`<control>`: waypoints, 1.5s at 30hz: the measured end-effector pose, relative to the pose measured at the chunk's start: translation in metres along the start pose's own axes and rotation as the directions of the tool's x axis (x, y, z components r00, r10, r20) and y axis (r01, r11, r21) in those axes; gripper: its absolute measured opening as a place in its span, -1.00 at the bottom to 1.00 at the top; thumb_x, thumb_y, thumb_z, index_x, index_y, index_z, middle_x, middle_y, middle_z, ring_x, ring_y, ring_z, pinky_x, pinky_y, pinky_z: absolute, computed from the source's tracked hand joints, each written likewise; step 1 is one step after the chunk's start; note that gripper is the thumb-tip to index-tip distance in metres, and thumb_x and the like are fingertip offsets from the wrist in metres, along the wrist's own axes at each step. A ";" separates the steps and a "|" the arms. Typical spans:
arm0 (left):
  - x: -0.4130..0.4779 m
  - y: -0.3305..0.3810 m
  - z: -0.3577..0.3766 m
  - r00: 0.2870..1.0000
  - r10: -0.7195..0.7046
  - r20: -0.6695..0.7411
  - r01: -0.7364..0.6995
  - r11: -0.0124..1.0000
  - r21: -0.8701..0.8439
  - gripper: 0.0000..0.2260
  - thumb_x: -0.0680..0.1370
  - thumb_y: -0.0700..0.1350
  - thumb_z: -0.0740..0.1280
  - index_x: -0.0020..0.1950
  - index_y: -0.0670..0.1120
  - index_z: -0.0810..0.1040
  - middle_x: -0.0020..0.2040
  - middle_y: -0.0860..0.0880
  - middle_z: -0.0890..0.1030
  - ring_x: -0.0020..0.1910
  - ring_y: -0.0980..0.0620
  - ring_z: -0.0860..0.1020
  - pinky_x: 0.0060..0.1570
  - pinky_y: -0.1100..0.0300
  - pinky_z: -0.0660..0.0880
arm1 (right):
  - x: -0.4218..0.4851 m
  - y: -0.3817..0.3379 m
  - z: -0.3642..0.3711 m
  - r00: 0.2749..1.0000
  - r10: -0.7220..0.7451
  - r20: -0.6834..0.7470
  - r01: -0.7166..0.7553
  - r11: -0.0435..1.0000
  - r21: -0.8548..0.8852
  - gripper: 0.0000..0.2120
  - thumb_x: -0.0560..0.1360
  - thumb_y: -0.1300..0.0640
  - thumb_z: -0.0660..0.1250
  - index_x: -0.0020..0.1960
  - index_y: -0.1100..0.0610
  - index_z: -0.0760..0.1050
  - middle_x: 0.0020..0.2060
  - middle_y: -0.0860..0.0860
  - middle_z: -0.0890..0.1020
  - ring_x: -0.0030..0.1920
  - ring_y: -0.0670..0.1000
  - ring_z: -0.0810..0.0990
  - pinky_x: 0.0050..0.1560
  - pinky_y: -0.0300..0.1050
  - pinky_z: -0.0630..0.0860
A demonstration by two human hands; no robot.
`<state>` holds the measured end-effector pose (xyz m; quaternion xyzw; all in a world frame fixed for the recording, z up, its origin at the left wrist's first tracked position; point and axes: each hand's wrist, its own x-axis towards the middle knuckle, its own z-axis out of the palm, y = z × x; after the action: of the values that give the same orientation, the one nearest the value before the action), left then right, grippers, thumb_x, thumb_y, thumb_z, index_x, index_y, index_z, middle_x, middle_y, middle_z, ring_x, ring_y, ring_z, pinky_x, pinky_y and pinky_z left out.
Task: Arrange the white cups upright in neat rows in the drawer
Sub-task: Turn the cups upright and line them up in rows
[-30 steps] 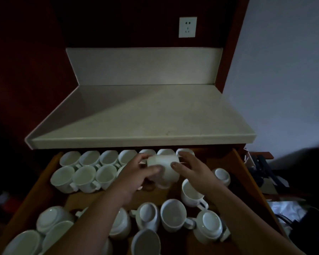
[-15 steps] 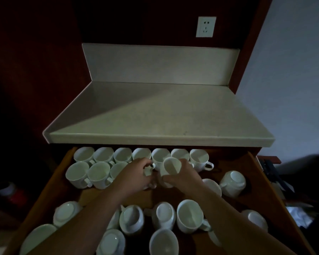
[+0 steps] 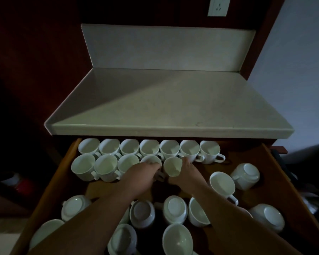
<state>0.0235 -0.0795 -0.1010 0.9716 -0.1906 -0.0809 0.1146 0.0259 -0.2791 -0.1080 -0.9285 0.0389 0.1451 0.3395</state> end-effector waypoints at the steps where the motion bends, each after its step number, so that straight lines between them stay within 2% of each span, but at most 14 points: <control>1: 0.000 -0.001 0.001 1.000 -0.006 0.005 0.006 1.000 0.009 -0.82 0.63 -0.18 0.25 0.20 -0.03 0.53 0.04 -0.07 0.66 -0.03 -0.09 0.63 -0.12 0.03 0.55 | 0.001 0.000 0.002 1.000 0.000 -0.001 0.000 1.000 -0.005 -0.11 0.30 -0.04 0.64 0.45 0.14 0.22 0.30 0.11 0.55 0.26 0.14 0.57 0.24 0.10 0.56; 7: -0.001 -0.009 0.008 1.000 -0.013 -0.001 0.013 1.000 0.009 -0.78 0.62 -0.16 0.29 0.25 0.02 0.52 0.03 -0.07 0.68 -0.04 -0.10 0.65 -0.07 -0.05 0.60 | 0.006 0.007 0.000 0.998 0.053 0.034 -0.055 0.995 0.079 -0.04 0.22 -0.14 0.67 0.45 0.10 0.27 0.25 0.02 0.57 0.24 0.07 0.57 0.16 -0.01 0.55; 12: 0.000 -0.012 0.010 1.000 -0.023 -0.013 0.023 1.000 0.006 -0.75 0.61 -0.17 0.28 0.28 0.01 0.52 0.08 -0.07 0.68 0.01 -0.11 0.65 -0.04 -0.07 0.61 | 0.030 0.024 0.012 1.000 0.010 0.030 -0.013 0.996 0.086 -0.10 0.00 -0.30 0.60 0.27 0.01 0.48 0.02 -0.10 0.67 0.01 -0.05 0.68 0.02 0.02 0.68; 16: 0.001 0.002 0.011 0.992 0.044 -0.116 -0.048 0.998 -0.038 -0.60 0.55 -0.15 0.32 0.40 -0.02 0.50 0.32 -0.05 0.54 0.23 -0.10 0.55 0.11 -0.08 0.58 | 0.011 0.007 -0.008 0.999 -0.044 0.032 0.041 0.996 0.077 -0.20 0.13 -0.20 0.58 0.29 0.06 0.49 0.07 -0.08 0.66 0.05 -0.03 0.66 0.05 -0.02 0.66; 20: 0.007 0.031 0.013 0.960 0.186 -0.209 -0.189 0.982 0.004 -0.64 0.56 -0.02 0.32 0.34 -0.06 0.58 0.28 -0.07 0.56 0.23 -0.11 0.53 0.15 -0.06 0.53 | -0.013 0.014 -0.054 0.994 -0.075 -0.076 0.068 0.994 -0.087 -0.45 0.36 -0.29 0.46 0.23 0.00 0.53 0.14 -0.03 0.64 0.12 0.04 0.62 0.11 0.04 0.61; 22: 0.012 0.043 0.015 0.952 0.217 -0.218 -0.226 0.974 -0.016 -0.67 0.57 0.00 0.33 0.32 -0.03 0.59 0.27 -0.05 0.59 0.21 -0.07 0.55 0.15 -0.04 0.54 | -0.029 0.025 -0.081 0.996 -0.053 -0.074 0.030 0.961 -0.276 -0.51 0.43 -0.27 0.38 0.24 0.00 0.52 0.20 0.02 0.62 0.22 0.10 0.58 0.21 0.05 0.53; 25: 0.019 0.054 0.015 0.961 0.207 -0.182 -0.211 0.978 -0.001 -0.73 0.57 -0.04 0.32 0.27 0.06 0.59 0.19 0.00 0.65 0.12 -0.07 0.61 0.06 -0.03 0.58 | -0.047 0.048 -0.104 0.982 0.174 0.077 -0.106 0.836 -0.539 -0.22 0.41 -0.21 0.49 0.48 0.12 0.33 0.40 0.10 0.47 0.38 0.16 0.49 0.35 0.08 0.47; 28: 0.021 0.059 0.012 0.984 0.141 -0.105 -0.134 0.989 0.065 -0.71 0.57 -0.05 0.31 0.28 0.08 0.60 0.09 -0.02 0.69 0.08 -0.09 0.61 0.08 -0.05 0.57 | -0.046 0.058 -0.104 0.964 0.235 0.124 -0.150 0.865 -0.478 -0.03 0.28 -0.27 0.59 0.50 0.14 0.28 0.38 0.10 0.49 0.32 0.14 0.54 0.17 0.02 0.58; 31: 0.024 0.057 0.011 0.993 0.085 -0.086 -0.081 0.995 0.051 -0.69 0.55 -0.08 0.34 0.28 0.11 0.62 0.04 -0.03 0.70 0.04 -0.06 0.64 0.01 -0.02 0.61 | -0.040 0.057 -0.107 0.979 0.179 0.098 -0.121 0.895 -0.429 -0.38 0.35 -0.02 0.58 0.31 0.17 0.45 0.09 0.03 0.62 0.02 -0.01 0.65 -0.24 -0.20 0.49; 33: 0.025 0.058 0.013 0.996 0.059 -0.072 -0.056 0.997 0.049 -0.69 0.55 -0.11 0.35 0.27 0.11 0.62 0.04 -0.04 0.69 0.03 -0.06 0.65 -0.04 0.01 0.61 | -0.038 0.057 -0.108 0.986 0.146 0.080 -0.105 0.916 -0.387 -0.58 0.38 0.03 0.56 0.15 0.13 0.50 -0.08 -0.02 0.63 -0.16 -0.09 0.62 -0.37 -0.24 0.39; 36: 0.028 0.057 0.017 0.996 0.048 -0.076 -0.043 0.997 0.067 -0.70 0.56 -0.12 0.36 0.27 0.10 0.61 0.03 -0.05 0.68 0.04 -0.06 0.64 -0.07 0.04 0.58 | -0.029 0.061 -0.102 0.992 0.115 0.059 -0.092 0.950 -0.297 -0.67 0.41 0.01 0.56 0.00 0.10 0.48 -0.18 -0.03 0.63 -0.20 -0.08 0.64 -0.39 -0.26 0.38; 40: 0.030 0.054 0.021 0.993 0.069 -0.096 -0.060 0.994 0.089 -0.68 0.58 -0.11 0.36 0.31 0.11 0.61 0.08 -0.06 0.70 0.06 -0.07 0.65 -0.03 0.01 0.61 | -0.012 0.056 -0.087 0.998 0.043 0.037 -0.034 0.976 -0.215 -0.48 0.44 -0.02 0.55 0.24 0.19 0.44 -0.04 0.03 0.63 -0.10 -0.02 0.65 -0.28 -0.21 0.50; 42: 0.029 0.054 0.021 0.992 0.077 -0.105 -0.066 0.993 0.102 -0.70 0.57 -0.15 0.35 0.27 0.08 0.63 0.06 -0.07 0.70 0.05 -0.08 0.64 -0.05 0.01 0.60 | -0.007 0.056 -0.078 0.999 0.009 0.031 -0.003 0.983 -0.185 -0.38 0.44 -0.04 0.55 0.35 0.20 0.41 0.15 0.10 0.61 0.07 0.06 0.65 -0.12 -0.13 0.53; 45: 0.028 0.054 0.022 0.985 0.100 -0.143 -0.084 0.990 0.115 -0.77 0.55 -0.14 0.33 0.15 0.08 0.65 -0.03 -0.04 0.69 0.00 -0.06 0.62 -0.09 0.01 0.58 | -0.006 0.061 -0.069 1.000 -0.031 -0.006 0.030 0.991 -0.127 -0.35 0.38 -0.07 0.58 0.35 0.11 0.42 0.22 0.07 0.58 0.10 0.06 0.62 -0.05 -0.10 0.54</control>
<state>0.0256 -0.1434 -0.1114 0.9699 -0.2301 0.0076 0.0793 0.0262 -0.3697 -0.0936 -0.9493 0.0167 0.1385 0.2817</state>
